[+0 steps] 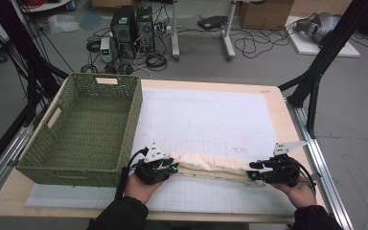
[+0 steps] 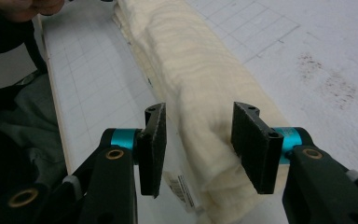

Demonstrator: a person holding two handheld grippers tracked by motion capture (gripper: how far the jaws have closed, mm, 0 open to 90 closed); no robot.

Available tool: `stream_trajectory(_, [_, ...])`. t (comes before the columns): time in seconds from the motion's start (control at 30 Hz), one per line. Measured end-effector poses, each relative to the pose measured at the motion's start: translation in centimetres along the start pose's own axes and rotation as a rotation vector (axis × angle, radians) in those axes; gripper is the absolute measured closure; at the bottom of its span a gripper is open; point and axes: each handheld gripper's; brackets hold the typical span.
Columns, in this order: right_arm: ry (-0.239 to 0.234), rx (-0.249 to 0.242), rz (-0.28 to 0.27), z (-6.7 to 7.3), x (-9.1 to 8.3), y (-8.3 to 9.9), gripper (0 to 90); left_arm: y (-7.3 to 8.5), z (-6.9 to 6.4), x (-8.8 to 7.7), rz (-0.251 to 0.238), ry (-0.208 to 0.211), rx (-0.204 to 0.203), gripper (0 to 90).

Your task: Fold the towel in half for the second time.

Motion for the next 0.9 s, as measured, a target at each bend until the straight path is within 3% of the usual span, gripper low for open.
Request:
stream_trajectory(0.13, [-0.013, 0.005, 0.018, 0.0, 0.8, -0.3, 57.4, -0.1, 0.0, -0.1, -0.003, 0.005, -0.004, 66.7])
stream_trajectory(0.27, [-0.005, 0.007, 0.054, -0.1, 1.4, -0.2, 70.3, -0.3, 0.2, -0.6, -0.019, 0.006, -0.017, 65.6])
stream_trajectory(0.37, [0.009, 0.016, 0.084, -0.3, 1.9, 0.4, 74.9, -0.6, 0.2, -1.0, -0.034, 0.009, -0.027, 64.1])
stream_trajectory(0.6, [0.023, 0.018, 0.103, -0.3, 2.2, 0.8, 76.1, -1.8, 0.0, -1.0, -0.072, 0.011, -0.037, 62.5])
stream_trajectory(0.67, [0.028, 0.013, 0.098, -0.3, 2.2, 0.7, 75.9, -2.1, 0.0, -0.5, -0.063, 0.027, -0.038, 65.6])
stream_trajectory(0.8, [0.039, 0.013, 0.046, 0.0, 1.7, 0.1, 74.5, -2.3, -0.1, 0.8, -0.030, 0.060, -0.045, 80.3])
stream_trajectory(0.9, [0.036, 0.008, 0.015, 0.5, 2.0, -0.6, 79.2, -2.1, -0.4, 2.2, 0.049, 0.062, -0.012, 87.4])
Point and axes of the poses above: each handheld gripper's, and its own axes: x roughly forward along the jaws, y roughly out of its underside, z roughly to its left, and after that the axes turned 3 degrees about y, right-handed
